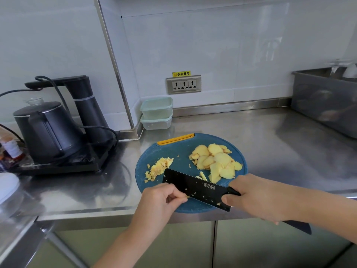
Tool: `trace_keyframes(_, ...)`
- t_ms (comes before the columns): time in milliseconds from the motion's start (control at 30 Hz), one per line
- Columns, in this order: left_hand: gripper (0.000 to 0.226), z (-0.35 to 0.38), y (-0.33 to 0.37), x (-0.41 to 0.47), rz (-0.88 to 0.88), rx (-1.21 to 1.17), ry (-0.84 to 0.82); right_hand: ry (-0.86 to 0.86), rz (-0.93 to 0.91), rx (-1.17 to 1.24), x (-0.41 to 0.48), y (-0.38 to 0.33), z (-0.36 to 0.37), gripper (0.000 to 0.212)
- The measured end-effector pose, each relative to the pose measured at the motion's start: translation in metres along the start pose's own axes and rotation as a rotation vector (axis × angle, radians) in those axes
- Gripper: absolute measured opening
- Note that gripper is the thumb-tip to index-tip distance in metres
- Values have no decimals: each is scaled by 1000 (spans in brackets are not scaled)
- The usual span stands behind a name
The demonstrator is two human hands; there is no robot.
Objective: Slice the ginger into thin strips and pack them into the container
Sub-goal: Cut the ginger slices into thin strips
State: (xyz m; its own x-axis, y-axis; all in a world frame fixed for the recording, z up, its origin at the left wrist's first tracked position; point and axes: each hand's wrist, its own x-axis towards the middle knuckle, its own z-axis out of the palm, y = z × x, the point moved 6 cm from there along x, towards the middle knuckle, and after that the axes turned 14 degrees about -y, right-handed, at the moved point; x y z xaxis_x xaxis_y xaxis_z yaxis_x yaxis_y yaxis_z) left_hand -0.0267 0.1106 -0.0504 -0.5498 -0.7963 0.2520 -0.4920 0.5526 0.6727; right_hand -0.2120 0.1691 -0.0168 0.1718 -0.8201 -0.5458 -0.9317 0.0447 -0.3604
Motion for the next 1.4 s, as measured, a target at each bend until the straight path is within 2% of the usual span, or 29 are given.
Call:
trace_keyframes(200,21,2,0,0,-42,9,7,41,-6,-50,10,-2,1,37)
trace_keyframes(400,28,2,0,0,-43,1,16,62,-32,-59,27,-18,8,33)
trace_keyframes(567,15,2,2,-3,-43,31,66,33,-31,56,30,-8,6,34)
trace_keyframes(667,13,-8,-4,-6,-20,148,147,-10,-15,201,19,2,4,31)
trace_keyframes(733,13,-13,-8,-6,-6,211,165,21,-15,230,8,4,-5,28)
trace_keyframes(867,9,-19,-11,-3,-61,192,172,185,-64,51,-1,-2,-33,35)
trace_keyframes(967,4,-38,-7,-3,-117,229,271,278,-35,-197,-3,-11,-44,40)
trace_keyframes(1000,7,-45,-3,-5,-98,268,331,307,-16,-287,-5,-14,-46,40)
trace_keyframes(1067,30,-52,7,-7,-42,358,375,347,31,-461,-10,-21,-46,40)
trace_keyframes(1167,68,-34,30,-9,6,515,161,358,55,-622,-11,-30,-41,35)
trace_keyframes(1233,80,-15,43,-9,-2,643,-33,355,54,-683,-8,-34,-36,26)
trace_keyframes(1333,81,3,52,-6,-37,641,-144,367,31,-816,-7,-44,-30,12)
trace_keyframes(1400,73,10,48,-3,-66,621,-169,359,-7,-864,-9,-53,-28,10)
